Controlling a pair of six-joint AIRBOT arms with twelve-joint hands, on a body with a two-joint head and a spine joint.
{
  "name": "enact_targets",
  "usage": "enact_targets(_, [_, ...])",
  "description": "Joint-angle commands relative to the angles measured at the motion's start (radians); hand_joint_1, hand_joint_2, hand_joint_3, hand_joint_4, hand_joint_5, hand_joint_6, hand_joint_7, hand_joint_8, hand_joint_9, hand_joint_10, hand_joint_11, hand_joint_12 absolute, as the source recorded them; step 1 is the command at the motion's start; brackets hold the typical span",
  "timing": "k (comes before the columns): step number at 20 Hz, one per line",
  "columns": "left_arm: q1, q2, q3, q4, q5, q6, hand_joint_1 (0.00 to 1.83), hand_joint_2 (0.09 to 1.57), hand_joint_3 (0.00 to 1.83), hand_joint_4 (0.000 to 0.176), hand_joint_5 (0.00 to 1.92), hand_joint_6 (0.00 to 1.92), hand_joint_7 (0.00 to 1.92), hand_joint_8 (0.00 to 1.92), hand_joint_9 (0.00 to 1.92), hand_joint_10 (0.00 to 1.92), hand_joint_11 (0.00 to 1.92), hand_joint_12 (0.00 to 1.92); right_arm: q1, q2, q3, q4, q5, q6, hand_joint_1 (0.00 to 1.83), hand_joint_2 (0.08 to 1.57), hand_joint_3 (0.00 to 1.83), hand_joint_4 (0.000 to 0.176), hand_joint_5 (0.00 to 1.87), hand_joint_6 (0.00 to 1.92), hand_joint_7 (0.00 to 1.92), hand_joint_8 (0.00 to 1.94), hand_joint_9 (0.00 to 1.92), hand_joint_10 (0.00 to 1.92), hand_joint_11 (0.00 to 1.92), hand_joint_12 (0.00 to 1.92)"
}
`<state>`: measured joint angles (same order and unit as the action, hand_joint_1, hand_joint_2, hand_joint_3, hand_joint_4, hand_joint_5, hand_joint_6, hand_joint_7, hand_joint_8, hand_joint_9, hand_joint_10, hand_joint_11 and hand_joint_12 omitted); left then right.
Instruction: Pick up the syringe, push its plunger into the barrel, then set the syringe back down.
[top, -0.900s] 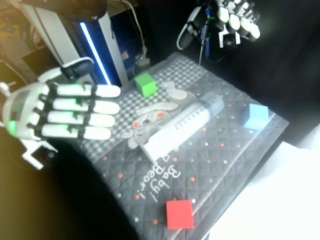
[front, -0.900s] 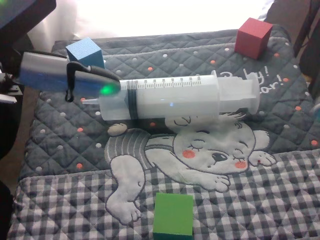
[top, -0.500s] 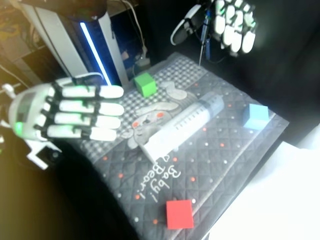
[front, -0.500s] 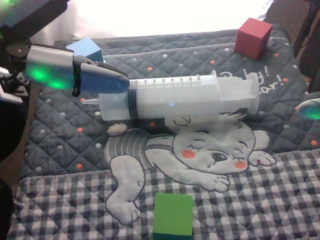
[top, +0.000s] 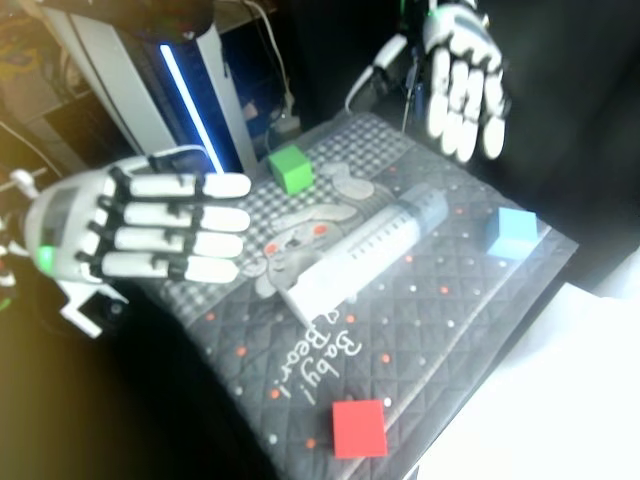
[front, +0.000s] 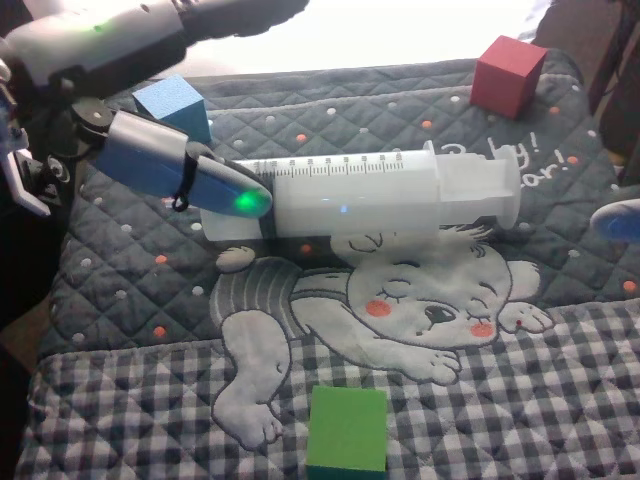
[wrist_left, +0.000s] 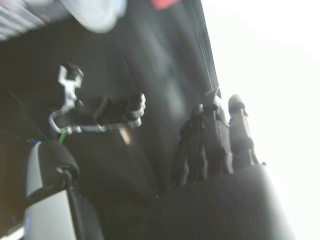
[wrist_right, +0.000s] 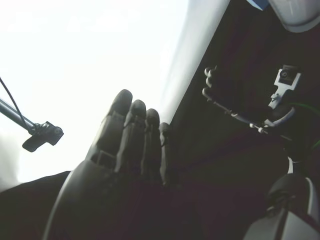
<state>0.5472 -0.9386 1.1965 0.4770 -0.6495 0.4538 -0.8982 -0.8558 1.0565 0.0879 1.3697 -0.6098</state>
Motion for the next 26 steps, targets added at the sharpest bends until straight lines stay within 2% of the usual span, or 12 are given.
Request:
enact_targets(1, [-0.025,-0.010,-0.001,-0.007,-0.063,-0.008,0.70,0.79,0.00,0.007,0.01,0.00,0.01,0.00,0.02,0.00,0.00,0.09,0.012,0.003,0.004,0.025,0.124,0.006,0.40,0.74,0.00,0.018,0.12,0.00,0.18,0.00,0.19,0.00,0.06,0.33])
enact_targets(2, [-0.030,-0.013,-0.002,0.013,-0.045,-0.011,0.77,0.79,0.00,0.000,0.00,0.00,0.00,0.00,0.00,0.00,0.00,0.02,0.012,0.003,0.004,0.026,0.124,0.006,0.41,0.75,0.01,0.011,0.13,0.00,0.17,0.00,0.19,0.00,0.06,0.33])
enact_targets(4, [-0.050,-0.028,0.003,0.080,0.003,-0.042,0.71,0.77,0.00,0.000,0.02,0.01,0.00,0.00,0.00,0.00,0.00,0.00,0.012,0.003,0.003,0.026,0.124,0.013,0.44,0.75,0.00,0.010,0.13,0.00,0.18,0.00,0.19,0.00,0.07,0.33])
enact_targets(5, [-0.059,-0.035,0.008,0.107,0.021,-0.058,0.63,0.72,0.00,0.000,0.05,0.01,0.05,0.01,0.04,0.01,0.02,0.01,0.012,0.003,0.003,0.027,0.124,0.017,0.46,0.73,0.00,0.026,0.14,0.01,0.19,0.01,0.20,0.01,0.08,0.33])
enact_targets(6, [-0.071,-0.044,0.013,0.134,0.039,-0.070,0.55,0.71,0.00,0.008,0.07,0.01,0.10,0.01,0.08,0.02,0.09,0.05,0.012,0.003,0.002,0.028,0.124,0.018,0.47,0.73,0.00,0.024,0.14,0.01,0.20,0.01,0.21,0.01,0.09,0.33])
enact_targets(9, [-0.088,-0.065,0.025,0.200,0.094,-0.089,0.55,0.71,0.00,0.000,0.07,0.00,0.10,0.01,0.09,0.01,0.12,0.06,0.012,0.000,0.003,0.028,0.124,0.018,0.49,0.74,0.00,0.033,0.14,0.00,0.22,0.01,0.21,0.01,0.09,0.32])
enact_targets(12, [-0.096,-0.082,0.036,0.233,0.136,-0.089,0.57,0.70,0.00,0.000,0.08,0.00,0.11,0.01,0.10,0.01,0.11,0.06,0.012,-0.002,0.003,0.029,0.124,0.018,0.45,0.75,0.00,0.018,0.14,0.00,0.20,0.00,0.21,0.00,0.10,0.31])
enact_targets(16, [-0.096,-0.114,0.059,0.263,0.188,-0.090,0.58,0.69,0.00,0.000,0.09,0.01,0.11,0.01,0.11,0.01,0.12,0.06,0.012,-0.003,0.002,0.029,0.124,0.018,0.43,0.76,0.01,0.021,0.15,0.00,0.20,0.00,0.21,0.00,0.10,0.30])
enact_targets(19, [-0.096,-0.144,0.075,0.292,0.222,-0.090,0.52,0.67,0.00,0.000,0.07,0.00,0.12,0.01,0.12,0.01,0.13,0.06,0.012,-0.004,0.002,0.029,0.124,0.018,0.43,0.76,0.00,0.000,0.14,0.00,0.21,0.01,0.22,0.00,0.11,0.29])
enact_targets(22, [-0.094,-0.195,0.131,0.394,0.227,-0.230,0.57,0.66,0.00,0.000,0.08,0.01,0.13,0.01,0.13,0.01,0.15,0.07,0.012,-0.006,0.002,0.029,0.124,0.018,0.46,0.76,0.00,0.007,0.15,0.01,0.22,0.01,0.22,0.00,0.11,0.29])
enact_targets(23, [-0.091,-0.203,0.141,0.399,0.227,-0.243,0.59,0.65,0.00,0.000,0.08,0.01,0.14,0.01,0.15,0.02,0.17,0.08,0.012,-0.007,0.003,0.029,0.124,0.018,0.48,0.76,0.00,0.019,0.16,0.01,0.21,0.00,0.21,0.00,0.11,0.28])
enact_targets(26, [-0.087,-0.222,0.155,0.405,0.242,-0.244,0.62,0.67,0.00,0.000,0.06,0.00,0.10,0.00,0.11,0.00,0.12,0.07,0.012,-0.007,0.002,0.029,0.124,0.018,0.43,0.75,0.00,0.014,0.16,0.01,0.21,0.00,0.21,0.00,0.11,0.28])
